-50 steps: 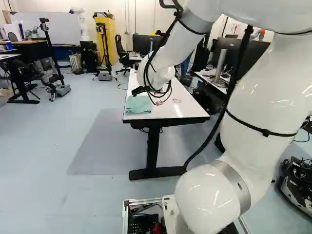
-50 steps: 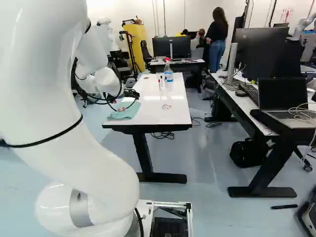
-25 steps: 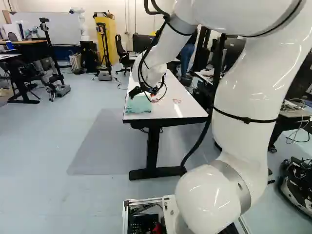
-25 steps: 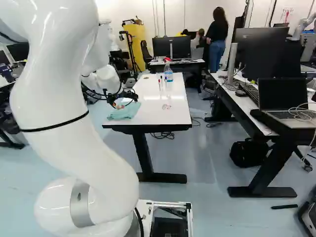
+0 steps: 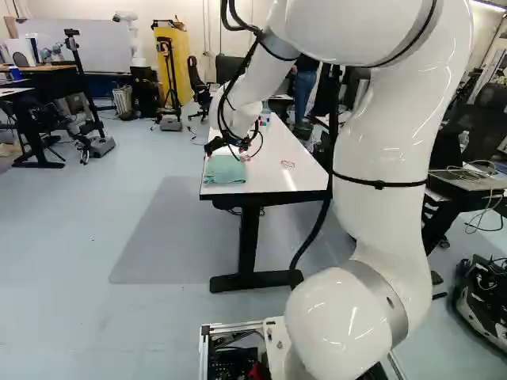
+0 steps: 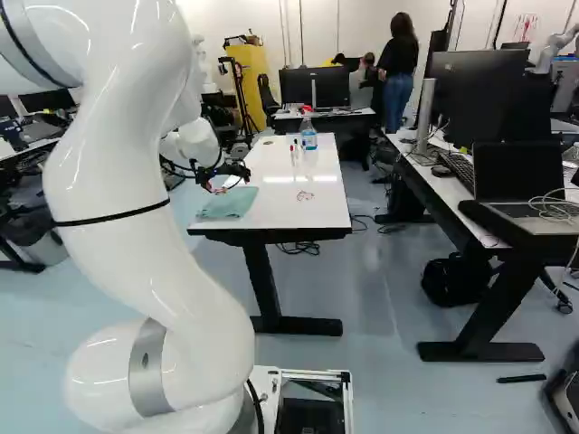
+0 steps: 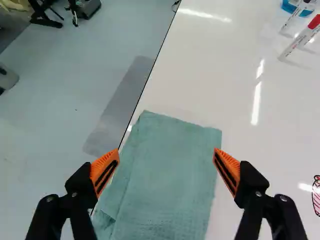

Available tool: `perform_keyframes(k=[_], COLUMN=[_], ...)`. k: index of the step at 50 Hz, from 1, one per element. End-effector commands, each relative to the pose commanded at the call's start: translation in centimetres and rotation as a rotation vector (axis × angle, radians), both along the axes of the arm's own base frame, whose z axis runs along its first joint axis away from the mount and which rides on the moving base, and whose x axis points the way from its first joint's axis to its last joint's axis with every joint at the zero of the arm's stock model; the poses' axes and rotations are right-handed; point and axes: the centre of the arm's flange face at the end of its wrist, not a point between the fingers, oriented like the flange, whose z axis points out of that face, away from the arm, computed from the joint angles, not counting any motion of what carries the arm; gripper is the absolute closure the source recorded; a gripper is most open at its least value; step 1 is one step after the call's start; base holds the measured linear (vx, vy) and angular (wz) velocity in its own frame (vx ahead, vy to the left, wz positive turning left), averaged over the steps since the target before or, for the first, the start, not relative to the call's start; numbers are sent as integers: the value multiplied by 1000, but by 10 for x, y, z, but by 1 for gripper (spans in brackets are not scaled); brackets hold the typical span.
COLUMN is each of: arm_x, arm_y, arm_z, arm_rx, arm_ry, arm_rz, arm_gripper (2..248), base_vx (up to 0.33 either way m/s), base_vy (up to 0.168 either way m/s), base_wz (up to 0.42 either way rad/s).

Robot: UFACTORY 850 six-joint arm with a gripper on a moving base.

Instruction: Clean the table with the green towel

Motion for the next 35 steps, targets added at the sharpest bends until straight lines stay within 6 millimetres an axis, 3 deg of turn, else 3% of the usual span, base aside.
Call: perform_keyframes(k=[35], arm_x=[10], arm_y=[3], arm_z=[-37], arm_rx=[-17], arm_ry=[58], arm_rz=[0], arm_gripper=[3], base_vx=[0], base_vy=[0], base_wz=[0])
